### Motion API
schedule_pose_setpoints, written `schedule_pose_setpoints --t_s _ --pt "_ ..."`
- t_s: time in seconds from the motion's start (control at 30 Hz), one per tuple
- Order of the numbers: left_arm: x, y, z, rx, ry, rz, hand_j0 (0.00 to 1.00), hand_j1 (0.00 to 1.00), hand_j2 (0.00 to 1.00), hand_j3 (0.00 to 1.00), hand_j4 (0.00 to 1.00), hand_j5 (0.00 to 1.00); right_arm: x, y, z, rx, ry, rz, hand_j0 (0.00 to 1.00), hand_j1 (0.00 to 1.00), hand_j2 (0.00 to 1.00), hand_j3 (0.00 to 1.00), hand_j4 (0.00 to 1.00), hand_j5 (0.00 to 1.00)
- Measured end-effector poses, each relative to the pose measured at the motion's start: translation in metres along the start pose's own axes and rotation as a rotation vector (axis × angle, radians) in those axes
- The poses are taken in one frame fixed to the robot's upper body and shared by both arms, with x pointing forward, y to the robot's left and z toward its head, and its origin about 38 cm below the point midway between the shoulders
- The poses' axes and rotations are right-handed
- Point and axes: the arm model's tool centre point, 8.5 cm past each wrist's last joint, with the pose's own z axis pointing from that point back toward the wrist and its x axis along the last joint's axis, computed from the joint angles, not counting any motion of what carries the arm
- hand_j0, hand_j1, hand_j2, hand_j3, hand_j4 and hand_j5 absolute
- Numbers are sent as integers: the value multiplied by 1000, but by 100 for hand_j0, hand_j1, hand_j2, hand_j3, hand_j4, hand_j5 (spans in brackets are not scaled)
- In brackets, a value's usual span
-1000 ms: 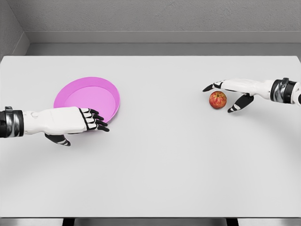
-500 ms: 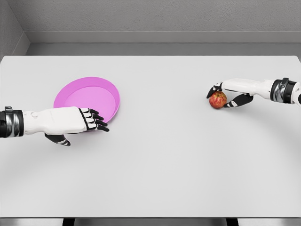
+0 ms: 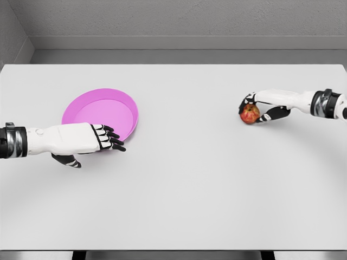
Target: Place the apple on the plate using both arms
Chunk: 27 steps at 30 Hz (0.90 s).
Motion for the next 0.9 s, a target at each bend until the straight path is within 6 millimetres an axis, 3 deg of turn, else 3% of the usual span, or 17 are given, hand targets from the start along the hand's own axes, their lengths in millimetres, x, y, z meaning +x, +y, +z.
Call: schedule_pose_setpoints --t_s 0.13,0.2,0.27,0.33,0.43,0.53,0.67,0.7,0.77,0.9 --pt "-1 -1 0 -2 4 3 100 100 100 100 100 100 3 -5 0 -19 -10 -1 51 51 51 51 51 51" --pt "-2 -1 1 -2 5 3 100 100 100 100 100 100 13 -10 -3 -33 -46 12 47 47 47 47 47 47" --pt "-2 -1 1 -2 6 4 100 100 100 100 100 100 43 -19 -11 -42 -133 67 47 47 47 47 47 47" --pt "-2 -1 1 -2 6 4 100 100 100 100 100 100 87 -24 -22 -32 -253 150 48 48 48 48 48 48" --pt "-2 -1 1 -3 6 4 100 100 100 100 100 100 149 -15 -33 15 -418 255 48 48 48 48 48 48" --pt "-2 -1 1 -3 6 4 100 100 100 100 100 100 182 -6 -33 43 -508 309 49 49 49 49 49 49" --pt "-2 -1 1 -3 6 4 100 100 100 100 100 100 164 -12 -31 19 -467 264 49 49 49 49 49 49" --pt "-2 -1 1 -3 6 4 100 100 100 100 100 100 158 -13 -31 14 -452 252 61 61 61 61 61 61" --pt "-2 -1 1 -2 7 3 100 100 100 100 100 100 151 -15 -31 8 -435 237 100 100 100 100 100 100" --pt "-2 -1 1 -3 6 4 100 100 100 100 100 100 150 -12 -32 14 -432 232 100 100 100 100 100 100"
